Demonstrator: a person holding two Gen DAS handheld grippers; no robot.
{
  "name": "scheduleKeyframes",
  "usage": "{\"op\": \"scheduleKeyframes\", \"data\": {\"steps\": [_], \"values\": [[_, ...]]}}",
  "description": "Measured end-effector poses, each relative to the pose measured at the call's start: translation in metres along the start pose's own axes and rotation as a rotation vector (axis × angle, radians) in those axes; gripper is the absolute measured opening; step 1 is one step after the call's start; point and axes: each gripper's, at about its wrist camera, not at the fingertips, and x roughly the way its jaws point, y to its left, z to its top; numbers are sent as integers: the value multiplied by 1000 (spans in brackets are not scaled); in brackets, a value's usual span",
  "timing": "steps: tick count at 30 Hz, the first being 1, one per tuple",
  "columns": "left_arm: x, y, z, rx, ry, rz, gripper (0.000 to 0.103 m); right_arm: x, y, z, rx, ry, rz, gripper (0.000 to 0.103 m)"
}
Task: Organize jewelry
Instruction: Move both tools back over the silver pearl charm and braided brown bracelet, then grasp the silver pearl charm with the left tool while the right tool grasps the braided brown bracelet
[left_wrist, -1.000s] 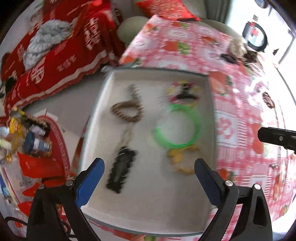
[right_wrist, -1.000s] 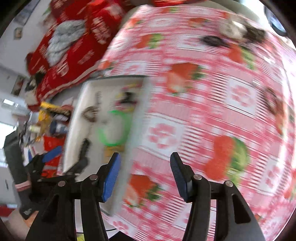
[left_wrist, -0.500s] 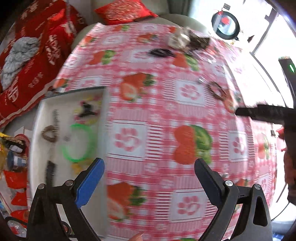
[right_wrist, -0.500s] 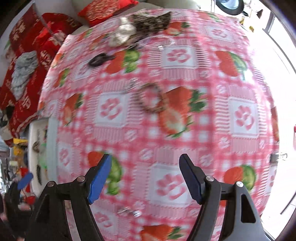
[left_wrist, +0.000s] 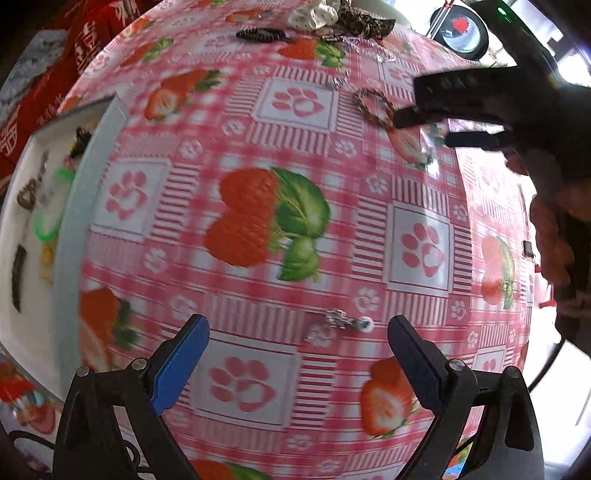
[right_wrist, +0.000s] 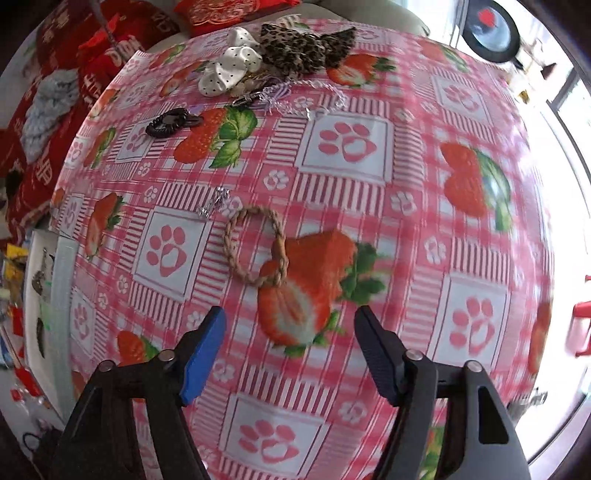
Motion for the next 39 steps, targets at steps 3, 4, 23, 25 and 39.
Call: {"op": "scheduleKeyframes", "data": {"steps": [3,4,23,25,39], "values": [[8,-8,-2,-27,1,8,98,10,0,9,-25,5,-6,62],[10,-11,-3,-32,4,15,90,12,0,11,-33,5,-8,60],[28,-64,-7,11,10,102,41,32,42,24,-254,-44,-112,6],[25,-58,-6,7,9,101,18,32,46,24,-256,-43,-117,5],[-13,-22,5,-31,-10,-78,18,2,13,4,-74,-28,79,5]]}}
